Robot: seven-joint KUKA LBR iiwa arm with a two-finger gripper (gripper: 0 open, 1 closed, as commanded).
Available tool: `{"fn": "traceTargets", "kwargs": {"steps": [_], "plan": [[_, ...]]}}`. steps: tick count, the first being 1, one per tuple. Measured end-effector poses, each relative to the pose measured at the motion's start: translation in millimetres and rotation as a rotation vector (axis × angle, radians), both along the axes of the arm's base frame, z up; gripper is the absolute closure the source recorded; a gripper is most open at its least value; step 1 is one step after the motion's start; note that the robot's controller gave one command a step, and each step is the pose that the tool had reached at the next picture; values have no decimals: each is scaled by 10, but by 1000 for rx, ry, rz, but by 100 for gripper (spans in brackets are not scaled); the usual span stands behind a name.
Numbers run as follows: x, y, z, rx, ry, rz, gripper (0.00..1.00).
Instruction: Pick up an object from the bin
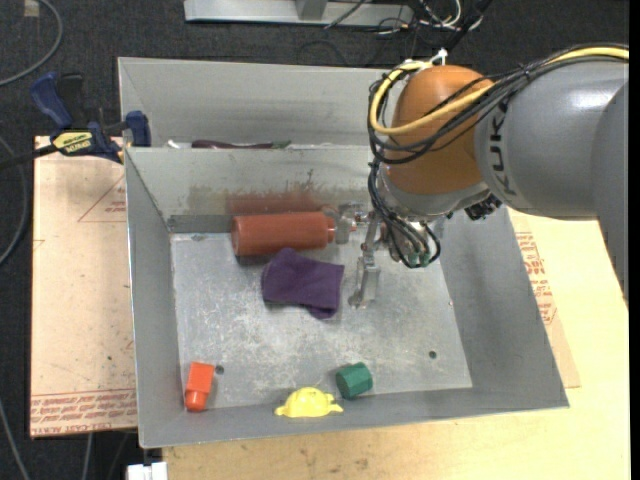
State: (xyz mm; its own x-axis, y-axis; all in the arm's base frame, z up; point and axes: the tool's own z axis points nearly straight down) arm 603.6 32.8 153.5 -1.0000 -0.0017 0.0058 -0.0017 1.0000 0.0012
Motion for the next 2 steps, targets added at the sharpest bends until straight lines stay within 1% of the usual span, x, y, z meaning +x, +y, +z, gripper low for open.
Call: {"fn": "traceTargets", "kwargs": {"steps": [1,2], "plan": [[18,-1,48,0,-7,-1,0],[-70,342,-650,2,-7,-44,0]]}}
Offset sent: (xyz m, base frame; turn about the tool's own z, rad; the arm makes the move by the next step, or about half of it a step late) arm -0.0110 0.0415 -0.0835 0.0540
